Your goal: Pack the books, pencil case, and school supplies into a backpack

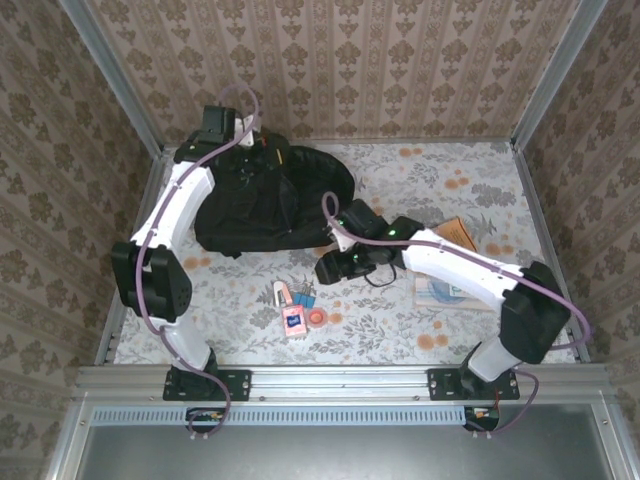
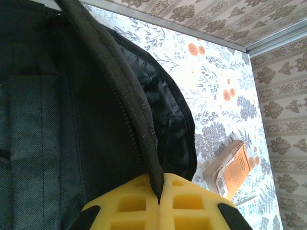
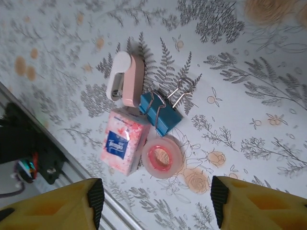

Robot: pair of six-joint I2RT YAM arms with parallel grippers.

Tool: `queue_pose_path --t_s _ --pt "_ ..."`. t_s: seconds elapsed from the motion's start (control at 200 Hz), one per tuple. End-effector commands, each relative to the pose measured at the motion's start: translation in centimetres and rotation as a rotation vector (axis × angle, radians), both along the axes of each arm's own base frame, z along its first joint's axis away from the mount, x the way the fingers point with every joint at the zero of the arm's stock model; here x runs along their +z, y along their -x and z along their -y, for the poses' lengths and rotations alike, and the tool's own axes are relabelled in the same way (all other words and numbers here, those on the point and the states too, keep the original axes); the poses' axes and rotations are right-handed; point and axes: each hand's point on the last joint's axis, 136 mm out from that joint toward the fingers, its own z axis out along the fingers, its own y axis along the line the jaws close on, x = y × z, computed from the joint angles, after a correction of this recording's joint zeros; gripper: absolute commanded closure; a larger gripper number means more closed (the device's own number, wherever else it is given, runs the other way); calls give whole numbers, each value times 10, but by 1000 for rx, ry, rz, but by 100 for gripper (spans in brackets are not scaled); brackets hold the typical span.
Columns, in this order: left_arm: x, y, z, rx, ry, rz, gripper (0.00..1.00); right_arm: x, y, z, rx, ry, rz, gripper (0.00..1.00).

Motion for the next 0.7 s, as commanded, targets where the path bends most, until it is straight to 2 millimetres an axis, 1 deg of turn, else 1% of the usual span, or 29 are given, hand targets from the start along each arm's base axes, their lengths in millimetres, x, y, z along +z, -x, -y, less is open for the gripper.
queue_pose_path --t_s 0.0,0.05,0.135,0.22,0.325,0.43,0.53,0.58,0.695 --pt "21 3 -2 2 52 65 100 -22 -9 -17 69 43 40 36" --pt "17 3 -3 9 55 61 100 -36 -8 -23 94 57 26 35" --pt "14 6 -1 16 80 52 100 -45 -14 -38 116 35 29 35" --pt "21 9 3 0 110 54 100 -55 -18 -47 122 26 14 35" --pt "23 11 -1 7 101 62 100 -64 -21 -58 130 11 -11 35" --pt "22 11 -1 2 116 50 100 -72 -22 -66 141 -6 -31 39" --pt "21 12 1 -2 130 43 100 -80 -25 -72 150 -19 -45 46" --pt "23 13 1 -8 135 45 100 -83 -26 -73 149 -22 -52 54" --pt "23 14 2 -13 134 46 100 -85 -23 -78 160 -50 -68 66"
